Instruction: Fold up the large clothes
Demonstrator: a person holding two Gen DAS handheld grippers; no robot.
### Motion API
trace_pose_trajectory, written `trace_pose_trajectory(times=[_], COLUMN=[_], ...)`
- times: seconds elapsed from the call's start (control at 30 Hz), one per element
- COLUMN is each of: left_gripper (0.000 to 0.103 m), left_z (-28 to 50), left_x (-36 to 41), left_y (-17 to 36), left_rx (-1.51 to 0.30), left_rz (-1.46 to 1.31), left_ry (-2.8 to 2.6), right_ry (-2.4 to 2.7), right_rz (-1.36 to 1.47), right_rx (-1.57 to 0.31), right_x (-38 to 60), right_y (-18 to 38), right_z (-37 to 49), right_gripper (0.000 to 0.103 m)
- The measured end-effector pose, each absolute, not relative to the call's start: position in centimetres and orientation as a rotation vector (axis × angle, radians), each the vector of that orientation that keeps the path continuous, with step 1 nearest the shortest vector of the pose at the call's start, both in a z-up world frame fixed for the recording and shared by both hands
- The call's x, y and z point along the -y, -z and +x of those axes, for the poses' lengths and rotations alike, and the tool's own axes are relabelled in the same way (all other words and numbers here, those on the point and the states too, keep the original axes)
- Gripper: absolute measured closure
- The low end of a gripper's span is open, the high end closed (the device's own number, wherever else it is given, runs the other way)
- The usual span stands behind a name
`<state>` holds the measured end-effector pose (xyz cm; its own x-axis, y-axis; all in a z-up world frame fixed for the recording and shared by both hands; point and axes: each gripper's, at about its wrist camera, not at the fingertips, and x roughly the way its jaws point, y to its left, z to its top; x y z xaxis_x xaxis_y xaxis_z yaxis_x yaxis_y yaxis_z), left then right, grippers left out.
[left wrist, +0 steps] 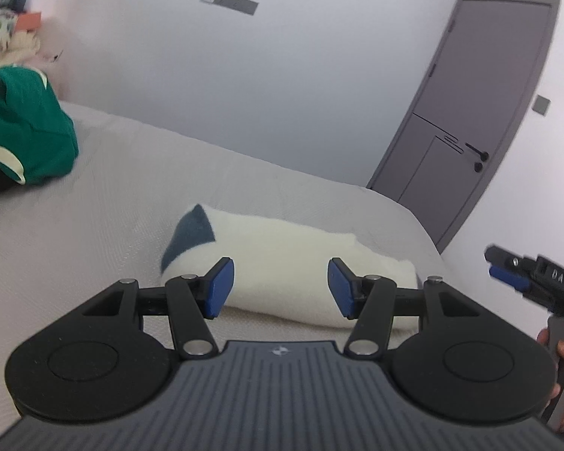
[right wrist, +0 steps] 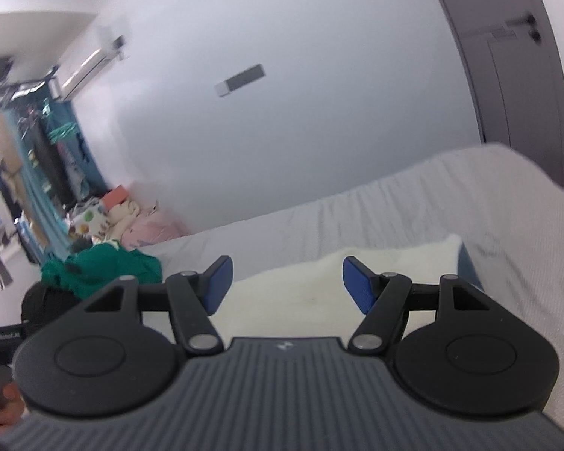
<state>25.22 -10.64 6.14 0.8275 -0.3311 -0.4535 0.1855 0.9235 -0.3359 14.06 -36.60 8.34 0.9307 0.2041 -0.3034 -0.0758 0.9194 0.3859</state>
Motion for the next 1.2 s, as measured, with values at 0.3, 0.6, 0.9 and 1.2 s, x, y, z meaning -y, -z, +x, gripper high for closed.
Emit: trace_pose_trajectory(times=[0.3, 0.6, 0.9, 1.2], left_gripper=[0.042, 0.042, 0.042, 0.042], left_z=[17.8, 14.0, 12.7, 12.0], left_x=[12.3, 13.2, 13.2, 13.5], left_y=[-8.7, -7.4, -5.6, -3.6], left_rx=[-0.512, -0.478, -0.476, -0.484], left_rz=[-0.205, -0.137, -0.126, -0.113], left_ry=[0.305, 0.31, 0.311, 0.302], right_ry=[-0.156, -0.155, -0.139, -0.113], right_rz=[0.253, 0.227, 0.19, 0.175], right_rx=[-0.326, -0.371, -0.381, -0.396], right_x=[33.1, 30.4, 28.4, 27.8], right_y=[-9.2, -7.8, -5.9, -4.2], right_z=[9.6, 6.7, 4.2, 2.7], right_gripper=[0.035, 0.035, 0.035, 0.035])
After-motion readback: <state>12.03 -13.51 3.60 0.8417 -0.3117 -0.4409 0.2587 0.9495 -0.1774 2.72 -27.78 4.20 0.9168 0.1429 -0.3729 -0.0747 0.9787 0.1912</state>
